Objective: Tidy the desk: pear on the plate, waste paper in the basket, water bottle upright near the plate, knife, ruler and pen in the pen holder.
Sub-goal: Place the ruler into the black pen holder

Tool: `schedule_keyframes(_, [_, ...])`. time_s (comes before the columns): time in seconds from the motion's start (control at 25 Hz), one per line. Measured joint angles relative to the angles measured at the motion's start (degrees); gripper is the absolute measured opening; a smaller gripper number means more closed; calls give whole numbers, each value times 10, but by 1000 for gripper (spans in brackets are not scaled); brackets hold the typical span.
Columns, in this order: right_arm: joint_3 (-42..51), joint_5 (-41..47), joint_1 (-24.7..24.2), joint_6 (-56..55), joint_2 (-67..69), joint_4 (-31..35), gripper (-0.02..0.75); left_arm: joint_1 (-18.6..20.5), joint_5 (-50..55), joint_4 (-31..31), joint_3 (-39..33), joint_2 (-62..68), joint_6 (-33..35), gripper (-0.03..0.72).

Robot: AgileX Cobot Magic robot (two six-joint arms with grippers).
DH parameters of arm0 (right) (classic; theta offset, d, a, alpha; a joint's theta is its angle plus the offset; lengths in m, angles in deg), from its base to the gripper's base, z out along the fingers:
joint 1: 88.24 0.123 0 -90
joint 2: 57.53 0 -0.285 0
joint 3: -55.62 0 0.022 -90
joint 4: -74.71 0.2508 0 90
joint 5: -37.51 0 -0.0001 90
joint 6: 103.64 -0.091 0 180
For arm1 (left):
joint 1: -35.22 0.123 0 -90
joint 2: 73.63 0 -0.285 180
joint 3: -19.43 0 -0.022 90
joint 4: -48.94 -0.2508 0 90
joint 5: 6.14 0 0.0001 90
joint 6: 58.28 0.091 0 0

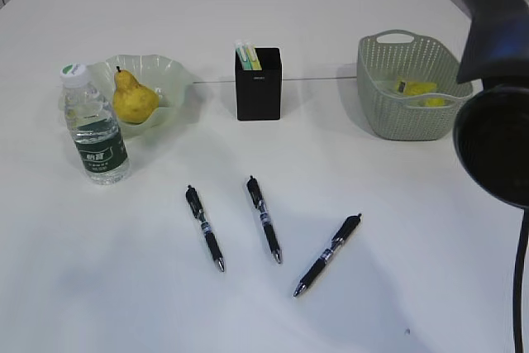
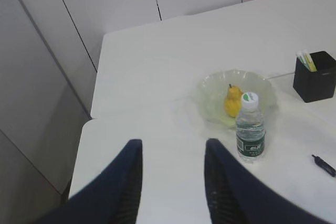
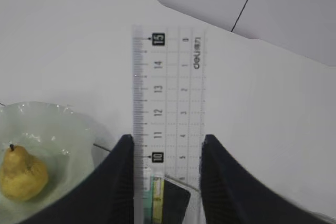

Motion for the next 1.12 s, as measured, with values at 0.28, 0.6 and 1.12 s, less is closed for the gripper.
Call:
schedule_keyframes(0.28, [0,-33,-40,0,24,1,296,0,-17,-5,0,21,0,275])
schedule_keyframes(0.6, [0,-131,-90,0,81,29,296,0,-33,-8,0,38,0,275])
schedule_keyframes(1.12, [3,-288,-142,0,166,74,296,0,-80,-18,0,97,0,275])
